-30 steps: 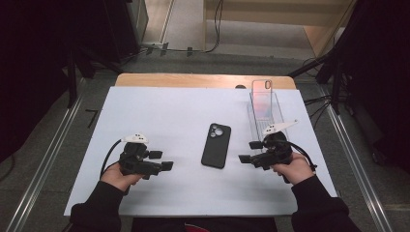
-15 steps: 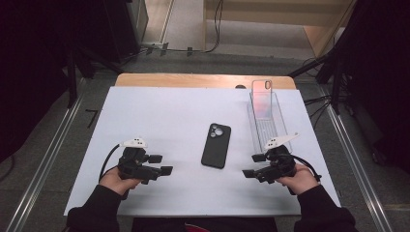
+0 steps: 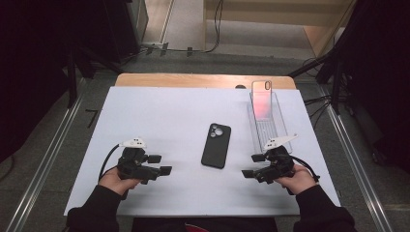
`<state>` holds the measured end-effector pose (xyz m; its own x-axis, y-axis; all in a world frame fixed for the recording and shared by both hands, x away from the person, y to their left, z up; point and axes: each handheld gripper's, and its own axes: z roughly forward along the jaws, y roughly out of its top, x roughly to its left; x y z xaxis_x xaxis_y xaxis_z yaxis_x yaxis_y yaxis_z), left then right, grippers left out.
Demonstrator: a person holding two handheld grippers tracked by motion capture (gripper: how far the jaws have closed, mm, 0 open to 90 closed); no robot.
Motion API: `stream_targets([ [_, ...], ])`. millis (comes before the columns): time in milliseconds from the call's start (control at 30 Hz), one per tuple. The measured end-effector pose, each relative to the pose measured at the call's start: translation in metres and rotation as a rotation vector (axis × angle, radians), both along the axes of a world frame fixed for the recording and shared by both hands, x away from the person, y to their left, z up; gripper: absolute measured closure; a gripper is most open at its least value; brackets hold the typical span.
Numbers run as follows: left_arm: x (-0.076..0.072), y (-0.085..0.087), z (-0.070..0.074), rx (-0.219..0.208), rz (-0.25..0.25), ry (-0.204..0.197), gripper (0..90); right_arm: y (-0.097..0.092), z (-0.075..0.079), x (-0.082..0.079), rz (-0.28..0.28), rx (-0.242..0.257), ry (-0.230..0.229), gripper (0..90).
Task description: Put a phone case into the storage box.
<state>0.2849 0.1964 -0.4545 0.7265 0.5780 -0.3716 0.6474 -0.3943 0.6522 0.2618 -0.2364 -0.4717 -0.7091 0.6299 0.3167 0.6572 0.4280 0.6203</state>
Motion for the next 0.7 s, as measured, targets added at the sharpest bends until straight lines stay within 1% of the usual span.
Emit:
stream_targets([
  [67, 0.0, 0.0, 0.0, -0.006, 0.001, -0.006, 28.6, 0.0, 0.0, 0.001, -0.006, -0.007, 0.016, 19.6],
  [233, 0.001, -0.001, 0.001, -0.005, 0.004, -0.013, 28.6, 0.004, 0.001, 0.002, -0.009, -0.011, 0.003, 19.6],
  [333, 0.001, -0.001, 0.001, -0.011, 0.008, -0.013, 28.6, 0.013, 0.002, 0.003, -0.034, -0.014, 0.009, 19.6],
  [500, -0.001, 0.0, 0.002, -0.01, 0.01, -0.017, 28.7, 0.031, 0.005, 0.007, -0.079, -0.037, -0.012, 19.9],
  [567, -0.001, 0.0, 0.002, -0.013, 0.012, -0.015, 28.6, 0.035, 0.006, 0.01, -0.085, -0.028, -0.021, 22.4],
  [700, -0.001, 0.001, 0.001, -0.01, 0.014, -0.014, 28.7, 0.042, 0.005, 0.016, -0.087, -0.037, -0.021, 33.9],
])
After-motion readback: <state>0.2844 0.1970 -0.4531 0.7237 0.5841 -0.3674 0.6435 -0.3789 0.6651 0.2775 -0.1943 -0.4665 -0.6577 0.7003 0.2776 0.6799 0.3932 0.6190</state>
